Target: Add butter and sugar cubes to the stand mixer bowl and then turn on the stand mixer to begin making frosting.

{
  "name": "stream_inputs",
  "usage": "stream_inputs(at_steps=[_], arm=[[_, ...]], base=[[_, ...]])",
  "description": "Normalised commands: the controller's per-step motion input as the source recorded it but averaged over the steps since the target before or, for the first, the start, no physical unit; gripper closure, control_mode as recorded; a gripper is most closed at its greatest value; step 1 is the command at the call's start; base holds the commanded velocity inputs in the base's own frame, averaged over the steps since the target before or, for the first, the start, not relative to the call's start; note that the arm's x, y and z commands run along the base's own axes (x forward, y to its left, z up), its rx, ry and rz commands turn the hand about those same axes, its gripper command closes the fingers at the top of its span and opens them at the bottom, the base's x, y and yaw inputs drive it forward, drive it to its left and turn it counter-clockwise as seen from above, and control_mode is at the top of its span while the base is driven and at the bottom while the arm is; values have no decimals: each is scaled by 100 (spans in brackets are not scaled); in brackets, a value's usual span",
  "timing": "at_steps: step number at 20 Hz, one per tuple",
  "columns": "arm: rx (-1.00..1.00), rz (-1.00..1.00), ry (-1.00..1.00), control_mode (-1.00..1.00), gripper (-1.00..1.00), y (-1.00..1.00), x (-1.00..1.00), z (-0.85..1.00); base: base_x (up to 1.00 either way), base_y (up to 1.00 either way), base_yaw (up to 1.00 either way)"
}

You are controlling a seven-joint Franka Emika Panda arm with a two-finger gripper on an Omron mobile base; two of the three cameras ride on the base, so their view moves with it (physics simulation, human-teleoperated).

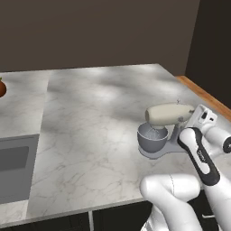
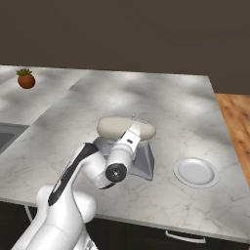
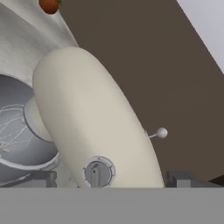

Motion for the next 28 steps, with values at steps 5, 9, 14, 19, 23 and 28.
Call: stream_inputs(at_steps=[5,9,14,19,23,28], arm=[[-6,-6,-1,-100,-100,8,1,-31],[-7,-7,0,-100,-100,13,12,-27],[-6,-4,0,-100,-100,26,18,-22],[-3,-2,0,-100,-100,26,6,-18],[-3,-2,0,-100,-100,27,4,-18],[-4,-2,0,-100,-100,26,9,-21]], base=[[0,0,0],[0,0,0],[0,0,0],[0,0,0],[0,0,0],[0,0,0]])
